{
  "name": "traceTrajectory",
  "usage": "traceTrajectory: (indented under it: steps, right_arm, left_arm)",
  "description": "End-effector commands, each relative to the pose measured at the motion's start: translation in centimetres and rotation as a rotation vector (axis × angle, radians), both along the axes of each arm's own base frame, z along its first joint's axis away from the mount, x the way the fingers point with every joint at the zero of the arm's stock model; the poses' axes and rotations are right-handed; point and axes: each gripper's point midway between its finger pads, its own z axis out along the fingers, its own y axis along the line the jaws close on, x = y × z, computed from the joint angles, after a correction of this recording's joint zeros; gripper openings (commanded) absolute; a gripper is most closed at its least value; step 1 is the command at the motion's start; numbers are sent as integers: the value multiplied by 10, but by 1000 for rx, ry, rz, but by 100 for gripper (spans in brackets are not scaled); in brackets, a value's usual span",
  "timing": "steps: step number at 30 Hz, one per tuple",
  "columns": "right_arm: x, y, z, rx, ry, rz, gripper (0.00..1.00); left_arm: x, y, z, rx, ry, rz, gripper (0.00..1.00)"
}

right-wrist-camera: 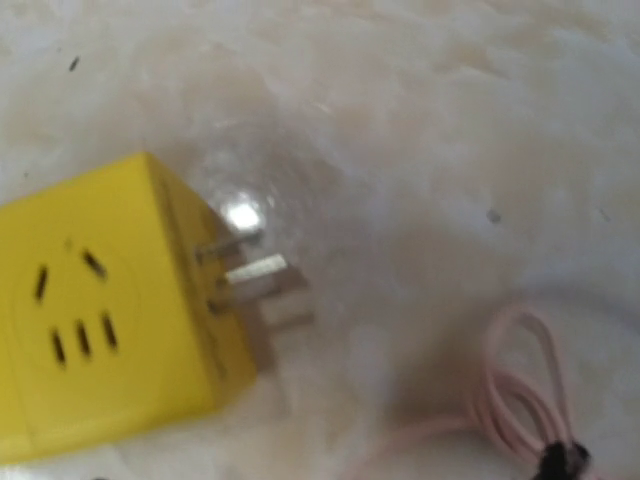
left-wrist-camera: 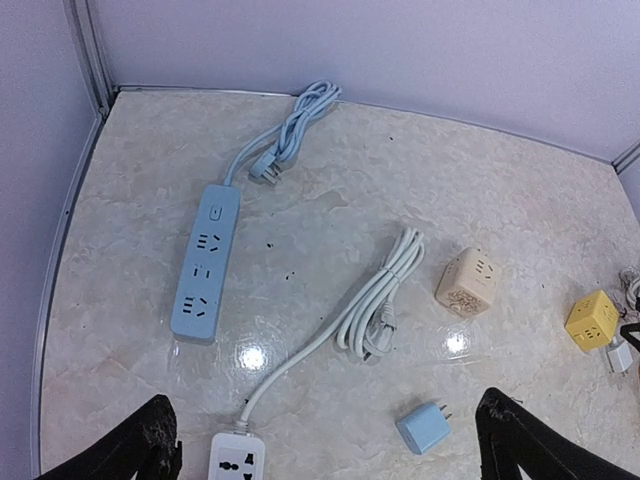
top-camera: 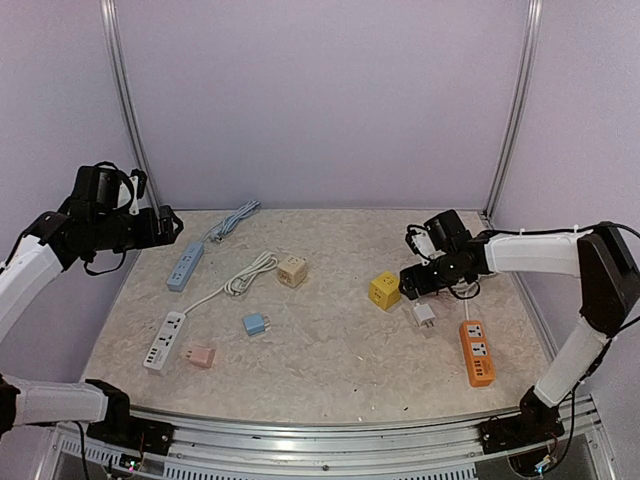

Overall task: Insert the plug
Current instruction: Move the plug to the center of the board.

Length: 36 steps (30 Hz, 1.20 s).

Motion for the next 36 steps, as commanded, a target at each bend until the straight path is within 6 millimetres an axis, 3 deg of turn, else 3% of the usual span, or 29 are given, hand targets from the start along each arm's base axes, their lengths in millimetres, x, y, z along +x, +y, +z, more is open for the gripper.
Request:
traceTrajectory:
  steps: [1,5,9,13,17,20,23,25,28,31,32,36]
  right_arm:
    - [6,23,-10,-6,19,100,84]
    - [14,38,-27,-46,44,150,81]
    - [35,56,-34,-74,21,179,78]
    - [69,83,-35,-89,-21,201,76]
    - [113,130,-20,-31,-96,234,73]
    - [142,156,-26,-23,-120,242,73]
    - [158,166,-20,-25,-126,230,74]
    - [154,163,-8,-20,-123,217,78]
    - [129,143,13,-23,-117,197,85]
    - [90,112,31,-31,-115,174,91]
    - [70,96,24,-50,-86,160,91]
    - [16,56,28,-33,-26,86,91]
  left_arm:
    - [2,4,-5,10,4,14,99]
    - [2,4,-4,8,-2,14,99]
    - [2,3,-4,4,-1,14,99]
    - [3,4,-5,5,4,18,99]
    - [3,6,-6,9,6,25,99]
    - [3,8,-6,16,6,32,99]
    - [3,9,-6,22,3,36,99]
    - [3,10,-7,27,6,40,99]
    - [3,11,-7,30,4,43,99]
    - [2,10,-4,22,-5,38,99]
    - [1,9,-3,19,-5,35,99]
    - [1,7,-1,7,-5,26,99]
